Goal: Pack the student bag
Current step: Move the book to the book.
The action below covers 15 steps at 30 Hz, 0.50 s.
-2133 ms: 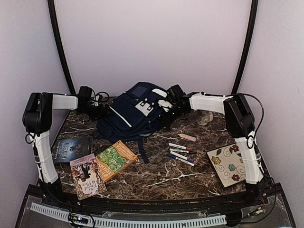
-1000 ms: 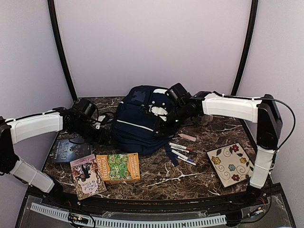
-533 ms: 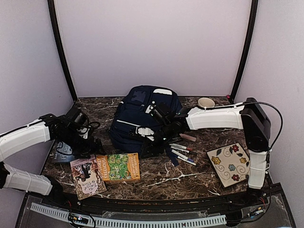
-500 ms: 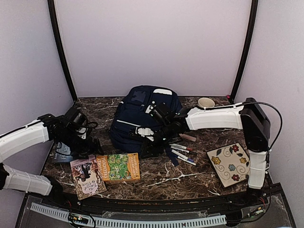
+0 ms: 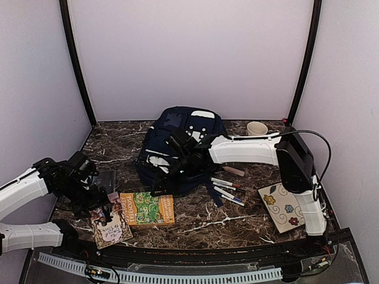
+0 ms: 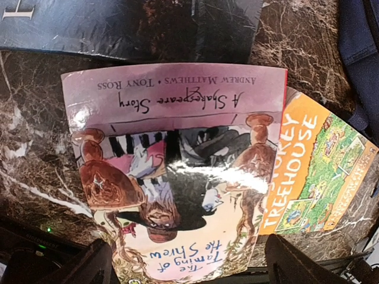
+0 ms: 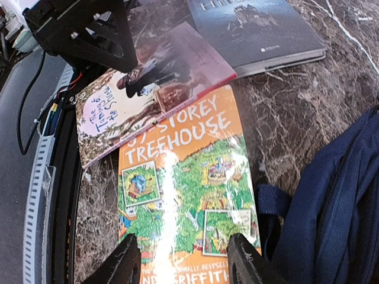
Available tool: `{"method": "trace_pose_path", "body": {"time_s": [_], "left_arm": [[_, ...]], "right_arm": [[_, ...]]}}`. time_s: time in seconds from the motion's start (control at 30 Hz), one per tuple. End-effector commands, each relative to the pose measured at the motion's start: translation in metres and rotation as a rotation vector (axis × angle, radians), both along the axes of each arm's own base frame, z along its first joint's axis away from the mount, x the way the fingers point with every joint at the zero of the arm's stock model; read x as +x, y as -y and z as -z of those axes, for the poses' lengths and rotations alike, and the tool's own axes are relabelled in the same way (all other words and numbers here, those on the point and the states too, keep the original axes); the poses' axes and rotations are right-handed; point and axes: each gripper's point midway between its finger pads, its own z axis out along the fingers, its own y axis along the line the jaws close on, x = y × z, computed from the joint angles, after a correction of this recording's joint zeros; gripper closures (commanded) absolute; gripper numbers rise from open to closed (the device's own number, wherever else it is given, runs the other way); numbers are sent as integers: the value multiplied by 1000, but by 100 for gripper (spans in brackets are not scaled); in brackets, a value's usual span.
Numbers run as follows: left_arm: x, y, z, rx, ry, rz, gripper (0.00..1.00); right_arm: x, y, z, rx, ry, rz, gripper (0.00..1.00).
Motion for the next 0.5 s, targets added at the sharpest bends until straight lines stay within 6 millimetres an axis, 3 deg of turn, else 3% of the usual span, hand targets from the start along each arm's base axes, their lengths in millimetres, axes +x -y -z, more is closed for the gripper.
{"method": "trace_pose_path", "body": {"time_s": [0.0, 0.2, 0.33, 0.47], "left_arm": [[-18, -17, 7, 82, -94, -64, 7], [-30, -13, 24, 15, -109, -95, 1], [-36, -6, 38, -41, -124, -121, 1], [-31, -6, 43, -51, -89, -125, 5]], "right_arm": [[-13, -29, -13, 62, -80, 8, 48], [-36, -58, -14, 133, -199, -67, 48], [-37, -66, -10, 163, -214, -83, 50], [-42, -75, -7, 190, -266, -95, 64]]}}
